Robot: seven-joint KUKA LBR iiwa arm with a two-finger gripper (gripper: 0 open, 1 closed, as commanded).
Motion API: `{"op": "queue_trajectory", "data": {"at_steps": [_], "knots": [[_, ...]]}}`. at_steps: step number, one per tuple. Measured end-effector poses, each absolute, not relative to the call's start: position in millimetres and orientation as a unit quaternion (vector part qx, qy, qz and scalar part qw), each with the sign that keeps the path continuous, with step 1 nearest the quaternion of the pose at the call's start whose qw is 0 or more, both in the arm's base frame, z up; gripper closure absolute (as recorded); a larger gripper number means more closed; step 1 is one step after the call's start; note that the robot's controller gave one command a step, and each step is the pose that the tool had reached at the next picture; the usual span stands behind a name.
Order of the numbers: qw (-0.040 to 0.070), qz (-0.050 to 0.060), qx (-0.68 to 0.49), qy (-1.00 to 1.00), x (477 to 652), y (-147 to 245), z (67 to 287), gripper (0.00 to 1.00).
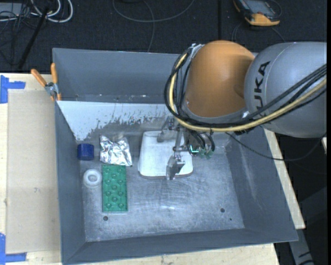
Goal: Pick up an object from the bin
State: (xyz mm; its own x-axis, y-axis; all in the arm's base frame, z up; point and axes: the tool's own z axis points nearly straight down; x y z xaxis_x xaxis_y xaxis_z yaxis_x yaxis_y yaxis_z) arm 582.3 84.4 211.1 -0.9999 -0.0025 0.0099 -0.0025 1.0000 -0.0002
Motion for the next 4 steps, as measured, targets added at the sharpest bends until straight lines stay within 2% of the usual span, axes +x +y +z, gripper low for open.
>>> {"op": "queue_trajectory", "data": {"at_steps": [1,2,3,4], "knots": [[-0.003,0.001,0.131,-0.991,610.5,159,75,0.0],[0.004,0.006,0.241,-0.971,533.8,211,100,0.0],[0.002,0.0,0.442,-0.897,472.5,240,99,0.0],[-0.001,-0.002,0.627,-0.779,501.4,227,72,0.0]]}}
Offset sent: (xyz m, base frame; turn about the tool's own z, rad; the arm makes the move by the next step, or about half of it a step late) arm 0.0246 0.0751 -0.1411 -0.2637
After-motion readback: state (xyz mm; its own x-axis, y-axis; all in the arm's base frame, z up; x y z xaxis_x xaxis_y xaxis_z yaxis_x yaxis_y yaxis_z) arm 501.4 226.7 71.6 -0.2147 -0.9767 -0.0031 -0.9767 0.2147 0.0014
